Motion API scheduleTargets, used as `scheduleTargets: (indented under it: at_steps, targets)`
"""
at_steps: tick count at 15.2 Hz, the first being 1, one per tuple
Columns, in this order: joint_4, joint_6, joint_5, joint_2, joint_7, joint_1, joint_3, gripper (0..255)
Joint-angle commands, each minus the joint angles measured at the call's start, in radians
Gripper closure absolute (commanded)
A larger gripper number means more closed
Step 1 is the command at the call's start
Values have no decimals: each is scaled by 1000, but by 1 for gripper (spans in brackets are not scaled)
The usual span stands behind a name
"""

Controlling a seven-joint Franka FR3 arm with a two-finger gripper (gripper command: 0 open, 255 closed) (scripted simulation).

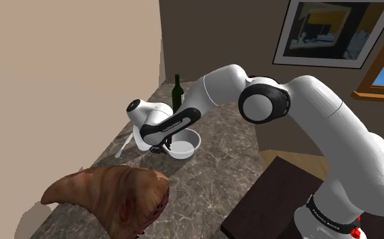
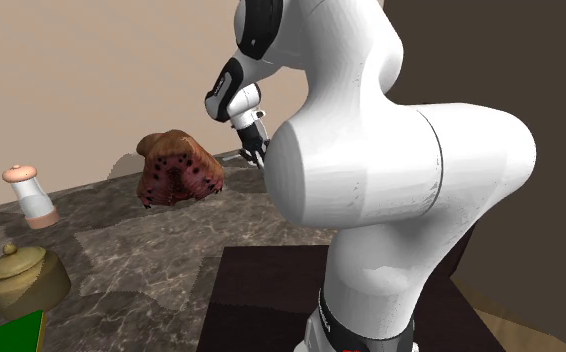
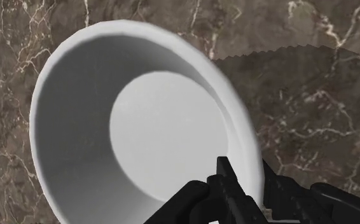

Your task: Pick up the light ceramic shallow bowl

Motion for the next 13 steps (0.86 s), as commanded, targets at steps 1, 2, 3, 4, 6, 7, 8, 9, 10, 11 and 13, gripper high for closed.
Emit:
scheduleTargets:
  at_steps: [1, 2, 3, 4, 6, 7, 8, 9, 10, 11, 13]
  targets:
    - [-5, -15, 4, -21, -4, -1, 3, 255]
    - [-7, -21, 6, -30, -7, -2, 5, 255]
    - [-7, -29, 8, -38, -10, -2, 6, 255]
    - [-8, -36, 10, -46, -12, -3, 8, 255]
    - [-8, -51, 13, -62, -18, -4, 10, 255]
    - [-8, -58, 15, -69, -20, -5, 12, 255]
    - [-7, -66, 17, -77, -23, -5, 13, 255]
    - [-6, -73, 19, -84, -26, -5, 14, 255]
    - [-5, -81, 21, -91, -29, -6, 15, 255]
    - [-4, -89, 23, -98, -32, -6, 17, 255]
    - [-4, -90, 23, -100, -32, -6, 17, 255]
